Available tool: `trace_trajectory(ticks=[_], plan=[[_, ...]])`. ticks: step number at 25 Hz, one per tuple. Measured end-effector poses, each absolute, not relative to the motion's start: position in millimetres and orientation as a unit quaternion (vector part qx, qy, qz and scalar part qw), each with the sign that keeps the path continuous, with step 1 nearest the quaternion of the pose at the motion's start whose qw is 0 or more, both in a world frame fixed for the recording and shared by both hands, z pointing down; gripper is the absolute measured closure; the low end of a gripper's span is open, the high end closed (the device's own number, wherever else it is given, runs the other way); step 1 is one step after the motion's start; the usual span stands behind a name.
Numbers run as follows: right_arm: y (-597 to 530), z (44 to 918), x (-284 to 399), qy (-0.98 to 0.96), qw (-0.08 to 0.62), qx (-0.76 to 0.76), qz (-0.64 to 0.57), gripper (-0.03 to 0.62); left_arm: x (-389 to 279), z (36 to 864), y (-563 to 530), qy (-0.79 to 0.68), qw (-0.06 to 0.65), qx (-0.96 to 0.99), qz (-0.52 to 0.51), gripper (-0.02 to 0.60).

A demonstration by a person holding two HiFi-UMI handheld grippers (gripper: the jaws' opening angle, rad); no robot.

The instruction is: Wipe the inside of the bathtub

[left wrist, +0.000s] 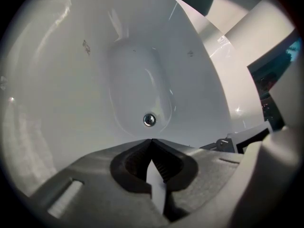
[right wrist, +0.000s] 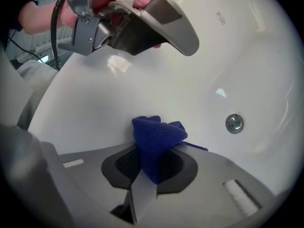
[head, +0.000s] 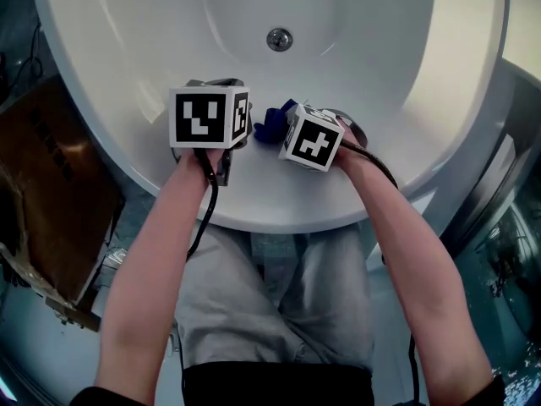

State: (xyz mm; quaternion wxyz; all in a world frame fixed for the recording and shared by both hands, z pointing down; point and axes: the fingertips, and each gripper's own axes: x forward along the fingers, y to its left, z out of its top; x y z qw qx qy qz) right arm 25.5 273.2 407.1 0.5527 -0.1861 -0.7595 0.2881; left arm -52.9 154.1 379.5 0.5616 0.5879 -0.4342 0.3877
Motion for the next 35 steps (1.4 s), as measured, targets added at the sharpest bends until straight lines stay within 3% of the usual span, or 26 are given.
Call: trace_trajectory(ticks=[35], plan=[[336.3,218.3,4.0,-0.714,0.554,-0.157,0.397,0.531,-108.3,196.7,179.0,-0.479,0.586,0.554,0.347,0.578]])
